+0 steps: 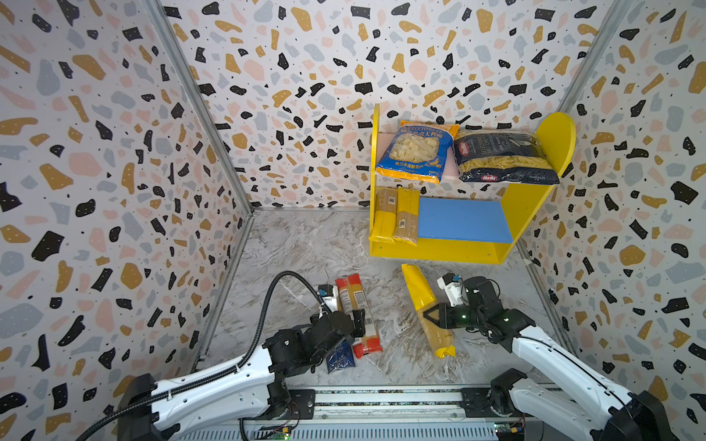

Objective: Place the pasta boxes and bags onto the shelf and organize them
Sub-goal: 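Lift the yellow pack upright off the table with the right gripper, then carry the yellow pack to the blue lower shelf beside the other packs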

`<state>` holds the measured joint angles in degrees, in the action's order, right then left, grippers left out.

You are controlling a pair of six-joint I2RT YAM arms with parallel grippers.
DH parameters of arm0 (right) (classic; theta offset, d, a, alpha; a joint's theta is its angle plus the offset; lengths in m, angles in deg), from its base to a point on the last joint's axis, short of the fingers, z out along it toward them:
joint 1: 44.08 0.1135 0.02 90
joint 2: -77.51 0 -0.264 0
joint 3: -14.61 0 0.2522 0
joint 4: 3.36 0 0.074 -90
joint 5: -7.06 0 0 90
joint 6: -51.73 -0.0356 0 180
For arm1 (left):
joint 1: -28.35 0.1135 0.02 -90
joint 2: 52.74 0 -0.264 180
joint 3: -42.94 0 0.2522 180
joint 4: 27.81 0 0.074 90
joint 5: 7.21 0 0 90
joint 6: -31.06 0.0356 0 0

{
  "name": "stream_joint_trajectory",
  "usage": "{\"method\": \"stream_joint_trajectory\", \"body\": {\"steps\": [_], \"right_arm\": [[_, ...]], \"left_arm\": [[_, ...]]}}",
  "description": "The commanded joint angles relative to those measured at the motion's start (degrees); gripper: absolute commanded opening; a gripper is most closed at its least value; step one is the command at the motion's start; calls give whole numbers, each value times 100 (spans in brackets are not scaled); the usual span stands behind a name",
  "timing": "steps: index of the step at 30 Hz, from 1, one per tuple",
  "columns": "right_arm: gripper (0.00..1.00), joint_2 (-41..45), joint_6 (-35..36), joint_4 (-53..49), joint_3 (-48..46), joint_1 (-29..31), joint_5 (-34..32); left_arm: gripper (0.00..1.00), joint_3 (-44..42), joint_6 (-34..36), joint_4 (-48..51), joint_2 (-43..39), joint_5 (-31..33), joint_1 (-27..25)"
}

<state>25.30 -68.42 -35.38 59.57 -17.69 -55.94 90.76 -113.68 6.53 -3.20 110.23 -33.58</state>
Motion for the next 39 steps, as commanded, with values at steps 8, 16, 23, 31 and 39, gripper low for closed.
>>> {"method": "stream_joint_trajectory", "body": {"steps": [8, 16, 23, 31, 39], "right_arm": [[16, 413, 323, -324, 873, -651, 125], [16, 28, 456, -340, 1606, -1216, 343], [17, -586, 466, -38, 2198, -1749, 629], [16, -1467, 440, 283, 2930, -2100, 641], [17, -2308, 431, 439, 3728, -2181, 627]], "left_arm": [[100, 891, 773, -693, 918, -497, 23], [100, 1163, 882, -770, 1090, -624, 23], [100, 857, 867, -765, 852, -782, 21], [100, 424, 832, -332, 135, -579, 23], [100, 380, 912, -47, -203, -385, 23]]}}
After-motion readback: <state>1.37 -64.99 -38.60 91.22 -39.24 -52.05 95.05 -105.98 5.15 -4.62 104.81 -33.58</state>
